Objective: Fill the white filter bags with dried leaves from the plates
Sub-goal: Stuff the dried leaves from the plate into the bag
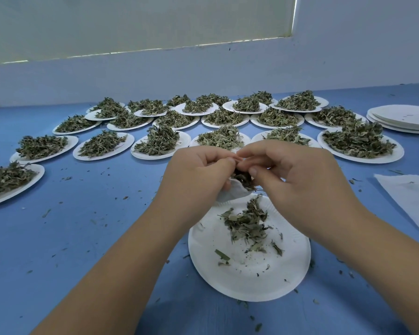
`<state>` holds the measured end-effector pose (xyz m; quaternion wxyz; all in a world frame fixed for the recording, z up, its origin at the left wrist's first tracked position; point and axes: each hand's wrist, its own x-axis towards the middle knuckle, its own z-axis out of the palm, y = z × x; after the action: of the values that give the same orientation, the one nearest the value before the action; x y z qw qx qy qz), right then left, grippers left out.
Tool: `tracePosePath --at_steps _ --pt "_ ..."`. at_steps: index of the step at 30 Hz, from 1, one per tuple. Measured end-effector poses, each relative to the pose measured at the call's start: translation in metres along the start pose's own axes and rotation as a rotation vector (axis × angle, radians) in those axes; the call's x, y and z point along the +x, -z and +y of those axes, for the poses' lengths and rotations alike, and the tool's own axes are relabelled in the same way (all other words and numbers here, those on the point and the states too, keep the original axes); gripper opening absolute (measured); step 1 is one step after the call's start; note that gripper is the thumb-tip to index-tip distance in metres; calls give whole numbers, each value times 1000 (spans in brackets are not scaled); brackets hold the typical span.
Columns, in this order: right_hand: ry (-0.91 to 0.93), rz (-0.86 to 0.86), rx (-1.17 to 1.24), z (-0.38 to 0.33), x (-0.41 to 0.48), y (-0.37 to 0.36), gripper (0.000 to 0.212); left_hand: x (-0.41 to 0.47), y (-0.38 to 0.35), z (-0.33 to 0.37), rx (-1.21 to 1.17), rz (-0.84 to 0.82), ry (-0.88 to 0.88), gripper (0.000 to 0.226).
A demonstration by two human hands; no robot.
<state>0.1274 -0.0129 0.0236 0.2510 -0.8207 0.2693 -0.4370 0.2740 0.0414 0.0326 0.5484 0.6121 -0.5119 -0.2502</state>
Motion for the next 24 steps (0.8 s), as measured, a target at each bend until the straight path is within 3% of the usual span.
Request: tracePosePath --at_steps 11,20,24 --pt "39 19 -113 5 4 -7 22 -2 -4 -1 -60 -41 29 21" --pt "53 4 -15 3 2 12 5 3 1 0 -49 11 40 15" --pt "-27 -226 -223 6 1 19 46 3 2 0 -71 52 52 17"
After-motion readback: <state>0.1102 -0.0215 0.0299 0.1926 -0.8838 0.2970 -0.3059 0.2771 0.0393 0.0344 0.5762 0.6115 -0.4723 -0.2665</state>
